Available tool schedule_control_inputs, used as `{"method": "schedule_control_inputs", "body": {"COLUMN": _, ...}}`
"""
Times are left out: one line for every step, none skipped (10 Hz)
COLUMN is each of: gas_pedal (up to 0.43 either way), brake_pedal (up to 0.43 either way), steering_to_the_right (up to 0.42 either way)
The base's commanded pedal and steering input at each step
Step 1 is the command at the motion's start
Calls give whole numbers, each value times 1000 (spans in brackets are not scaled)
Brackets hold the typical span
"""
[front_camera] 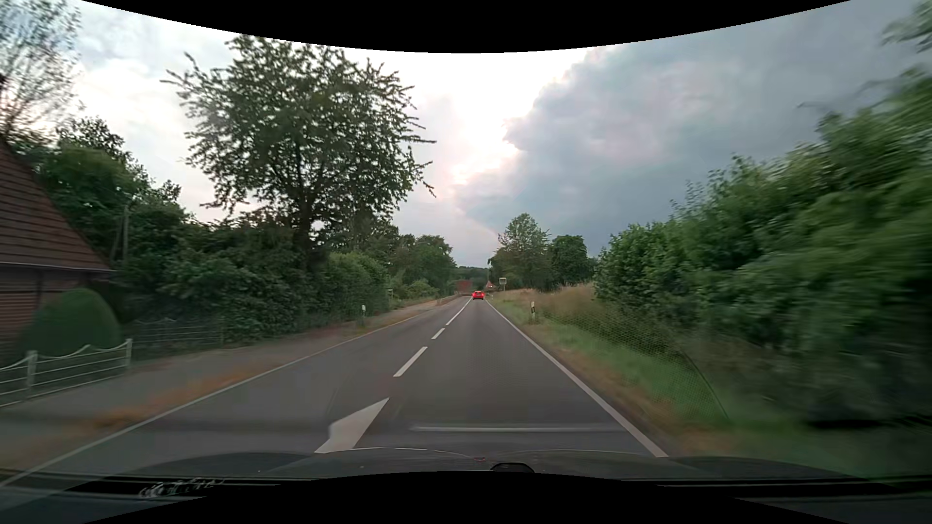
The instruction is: Follow the waypoints while adhering to traffic rules and regulations
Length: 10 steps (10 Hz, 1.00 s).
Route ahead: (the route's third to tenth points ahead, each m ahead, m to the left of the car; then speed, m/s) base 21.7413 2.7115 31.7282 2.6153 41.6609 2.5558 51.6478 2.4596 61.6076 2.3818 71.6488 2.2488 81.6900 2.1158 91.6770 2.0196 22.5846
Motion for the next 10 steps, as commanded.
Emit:
{"method": "schedule_control_inputs", "body": {"gas_pedal": 87, "brake_pedal": 0, "steering_to_the_right": -3}}
{"method": "schedule_control_inputs", "body": {"gas_pedal": 87, "brake_pedal": 0, "steering_to_the_right": -3}}
{"method": "schedule_control_inputs", "body": {"gas_pedal": 87, "brake_pedal": 0, "steering_to_the_right": 0}}
{"method": "schedule_control_inputs", "body": {"gas_pedal": 87, "brake_pedal": 0, "steering_to_the_right": 0}}
{"method": "schedule_control_inputs", "body": {"gas_pedal": 87, "brake_pedal": 0, "steering_to_the_right": 0}}
{"method": "schedule_control_inputs", "body": {"gas_pedal": 98, "brake_pedal": 0, "steering_to_the_right": -1}}
{"method": "schedule_control_inputs", "body": {"gas_pedal": 98, "brake_pedal": 0, "steering_to_the_right": -1}}
{"method": "schedule_control_inputs", "body": {"gas_pedal": 98, "brake_pedal": 0, "steering_to_the_right": -1}}
{"method": "schedule_control_inputs", "body": {"gas_pedal": 98, "brake_pedal": 0, "steering_to_the_right": -1}}
{"method": "schedule_control_inputs", "body": {"gas_pedal": 98, "brake_pedal": 0, "steering_to_the_right": -1}}
